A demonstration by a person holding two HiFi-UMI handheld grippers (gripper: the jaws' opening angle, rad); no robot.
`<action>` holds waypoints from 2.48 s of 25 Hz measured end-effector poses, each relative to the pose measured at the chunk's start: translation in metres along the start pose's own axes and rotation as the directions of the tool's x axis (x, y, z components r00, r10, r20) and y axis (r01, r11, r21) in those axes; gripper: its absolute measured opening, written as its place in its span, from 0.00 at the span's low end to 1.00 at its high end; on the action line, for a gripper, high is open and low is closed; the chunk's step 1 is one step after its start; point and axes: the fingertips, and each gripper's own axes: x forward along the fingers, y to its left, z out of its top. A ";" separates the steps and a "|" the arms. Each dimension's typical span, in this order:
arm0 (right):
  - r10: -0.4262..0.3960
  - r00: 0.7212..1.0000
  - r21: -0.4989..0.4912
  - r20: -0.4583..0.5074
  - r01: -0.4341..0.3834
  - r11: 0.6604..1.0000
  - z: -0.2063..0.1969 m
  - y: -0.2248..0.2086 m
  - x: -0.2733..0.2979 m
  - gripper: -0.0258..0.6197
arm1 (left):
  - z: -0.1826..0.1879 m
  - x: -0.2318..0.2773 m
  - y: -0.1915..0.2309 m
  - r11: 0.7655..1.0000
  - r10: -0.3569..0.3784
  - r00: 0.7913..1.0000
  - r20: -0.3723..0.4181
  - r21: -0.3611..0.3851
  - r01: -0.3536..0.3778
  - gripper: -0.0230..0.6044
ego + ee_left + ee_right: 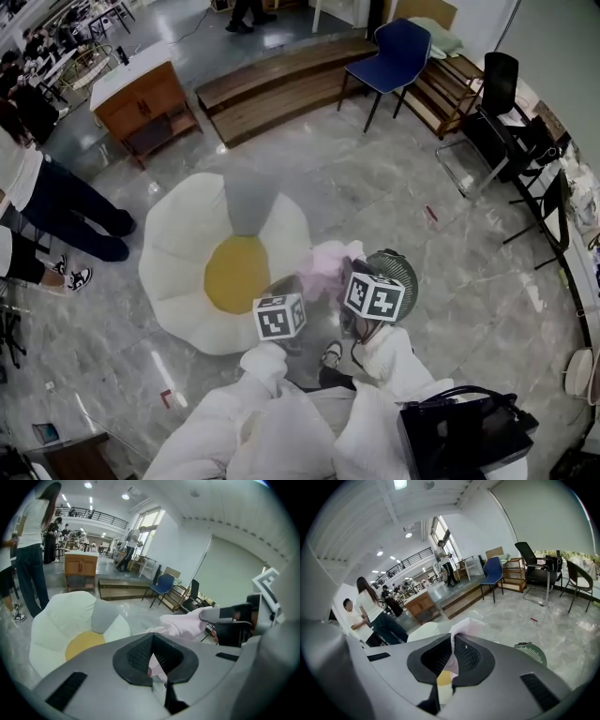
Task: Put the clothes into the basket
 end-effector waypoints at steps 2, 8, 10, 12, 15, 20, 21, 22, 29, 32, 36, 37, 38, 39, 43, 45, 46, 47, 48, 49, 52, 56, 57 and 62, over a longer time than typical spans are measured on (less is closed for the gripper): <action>-0.014 1.000 0.025 0.009 0.014 1.000 0.005 -0.020 -0.003 0.09 | 0.000 0.011 -0.019 1.000 -0.014 1.000 -0.013 0.026 0.015 0.04; -0.081 0.996 0.107 0.023 0.078 0.991 0.004 -0.085 -0.011 0.09 | -0.010 0.047 -0.061 0.993 -0.048 0.996 -0.076 0.100 0.055 0.04; -0.110 0.994 0.141 0.029 0.105 0.985 0.002 -0.109 -0.014 0.09 | -0.014 0.059 -0.076 0.989 -0.064 0.993 -0.100 0.124 0.076 0.04; -0.140 0.990 0.173 0.030 0.133 0.976 0.001 -0.131 -0.018 0.09 | -0.017 0.073 -0.090 0.984 -0.082 0.989 -0.125 0.147 0.100 0.04; -0.181 0.983 0.204 0.024 0.172 0.964 -0.001 -0.161 -0.022 0.09 | -0.019 0.091 -0.108 0.980 -0.099 0.984 -0.150 0.157 0.122 0.04; -0.238 0.971 0.245 0.003 0.230 0.942 -0.007 -0.206 -0.025 0.09 | -0.022 0.118 -0.128 0.977 -0.107 0.978 -0.179 0.163 0.137 0.04; -0.248 0.969 0.257 0.000 0.239 0.936 -0.009 -0.213 -0.026 0.09 | -0.022 0.123 -0.131 0.976 -0.107 0.977 -0.183 0.168 0.138 0.04; -0.258 0.966 0.268 -0.003 0.249 0.931 -0.010 -0.221 -0.026 0.09 | -0.021 0.127 -0.133 0.975 -0.107 0.977 -0.184 0.172 0.139 0.04; -0.304 0.952 0.309 -0.019 0.295 0.904 -0.009 -0.256 -0.025 0.09 | -0.012 0.149 -0.139 0.978 -0.093 0.975 -0.201 0.167 0.128 0.04; -0.320 0.947 0.325 -0.018 0.308 0.894 -0.010 -0.267 -0.026 0.09 | -0.015 0.156 -0.150 0.972 -0.103 0.971 -0.218 0.183 0.144 0.04; -0.339 0.940 0.338 -0.029 0.329 0.882 -0.016 -0.278 -0.031 0.09 | -0.025 0.161 -0.164 0.966 -0.124 0.963 -0.238 0.193 0.172 0.04; -0.344 0.938 0.341 -0.036 0.335 0.878 -0.018 -0.280 -0.032 0.09 | -0.027 0.160 -0.167 0.964 -0.127 0.961 -0.244 0.197 0.178 0.04; -0.346 0.937 0.346 -0.042 0.339 0.875 -0.022 -0.282 -0.032 0.09 | -0.030 0.160 -0.169 0.962 -0.130 0.959 -0.250 0.201 0.183 0.04; -0.347 0.936 0.353 -0.049 0.342 0.871 -0.026 -0.283 -0.032 0.09 | -0.032 0.159 -0.170 0.960 -0.133 0.957 -0.256 0.206 0.188 0.04; -0.371 0.926 0.354 -0.075 0.372 0.858 -0.036 -0.291 -0.035 0.09 | -0.039 0.159 -0.171 0.956 -0.130 0.952 -0.278 0.218 0.194 0.04; -0.376 0.922 0.360 -0.091 0.382 0.851 -0.043 -0.296 -0.035 0.09 | -0.042 0.158 -0.171 0.956 -0.123 0.950 -0.288 0.224 0.191 0.04; -0.378 0.921 0.365 -0.098 0.386 0.847 -0.046 -0.298 -0.035 0.09 | -0.043 0.158 -0.171 0.955 -0.119 0.949 -0.293 0.226 0.190 0.04; -0.379 0.920 0.372 -0.102 0.389 0.843 -0.049 -0.301 -0.036 0.09 | -0.045 0.159 -0.170 0.955 -0.116 0.948 -0.296 0.229 0.189 0.04; -0.380 0.919 0.382 -0.101 0.389 0.838 -0.051 -0.304 -0.036 0.09 | -0.047 0.160 -0.170 0.955 -0.113 0.947 -0.300 0.231 0.187 0.04; -0.380 0.920 0.395 -0.095 0.385 0.834 -0.051 -0.306 -0.038 0.09 | -0.049 0.161 -0.170 0.954 -0.109 0.946 -0.304 0.234 0.185 0.04; -0.365 0.929 0.418 -0.054 0.354 0.837 -0.043 -0.302 -0.044 0.09 | -0.053 0.162 -0.167 0.955 -0.099 0.946 -0.309 0.238 0.178 0.04; -0.332 0.943 0.402 -0.004 0.306 0.863 -0.022 -0.290 -0.048 0.09 | -0.050 0.162 -0.168 0.958 -0.097 0.947 -0.306 0.229 0.172 0.04; -0.329 0.944 0.397 0.007 0.299 0.868 -0.016 -0.288 -0.050 0.09 | -0.047 0.162 -0.171 0.957 -0.101 0.948 -0.301 0.230 0.175 0.04; -0.304 0.950 0.370 0.071 0.258 0.892 0.017 -0.272 -0.057 0.09 | -0.030 0.154 -0.183 0.951 -0.121 0.958 -0.259 0.245 0.187 0.04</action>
